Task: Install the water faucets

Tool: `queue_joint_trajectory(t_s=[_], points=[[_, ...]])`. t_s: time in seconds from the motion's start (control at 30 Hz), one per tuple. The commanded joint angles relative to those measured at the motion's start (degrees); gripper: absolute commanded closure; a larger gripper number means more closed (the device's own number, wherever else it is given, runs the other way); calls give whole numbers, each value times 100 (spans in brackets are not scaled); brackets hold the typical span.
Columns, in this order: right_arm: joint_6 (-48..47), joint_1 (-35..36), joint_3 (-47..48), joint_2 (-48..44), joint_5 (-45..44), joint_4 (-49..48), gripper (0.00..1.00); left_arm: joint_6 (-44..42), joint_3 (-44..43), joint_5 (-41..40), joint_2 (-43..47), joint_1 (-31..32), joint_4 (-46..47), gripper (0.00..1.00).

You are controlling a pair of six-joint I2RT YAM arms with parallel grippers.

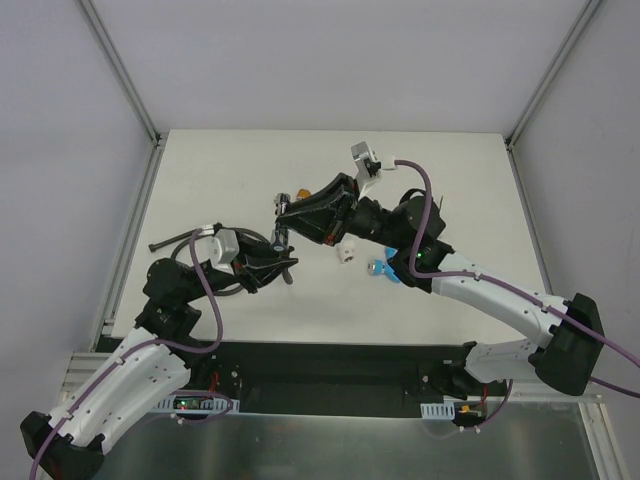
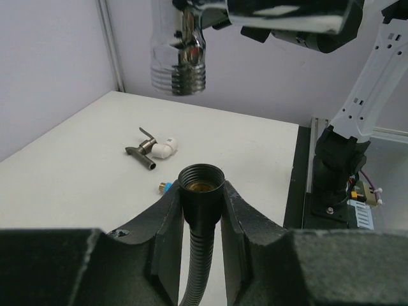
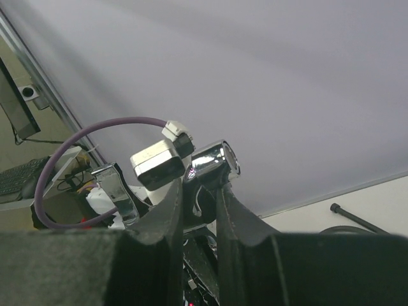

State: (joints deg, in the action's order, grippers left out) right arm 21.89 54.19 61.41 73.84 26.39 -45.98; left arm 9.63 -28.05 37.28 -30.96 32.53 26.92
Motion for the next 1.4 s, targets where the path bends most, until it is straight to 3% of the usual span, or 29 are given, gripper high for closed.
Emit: queue_joint_trajectory(t_s=[0.0,0.2,0.47,0.67,1.07,1.37], points=[[105,65,20,-107,340,-711,98,74,28,60,20,-45,692,100],[26,39,73,-159,454,-475,98,109,-427,551,-542,-37,850,100],[-509,-137,12,-731,262,255,98,-347,-956,596,-1043,-37,920,100],[-563,-155,47,-784,243,528,99,-269,-430,640,-930,-54,1641,100],[-264,21,12,-476,331,247,98,-172,-51,368,-306,-54,1641,100],[-229,38,-24,-327,463,-8,98,-14,-42,263,-323,-37,1659,100]])
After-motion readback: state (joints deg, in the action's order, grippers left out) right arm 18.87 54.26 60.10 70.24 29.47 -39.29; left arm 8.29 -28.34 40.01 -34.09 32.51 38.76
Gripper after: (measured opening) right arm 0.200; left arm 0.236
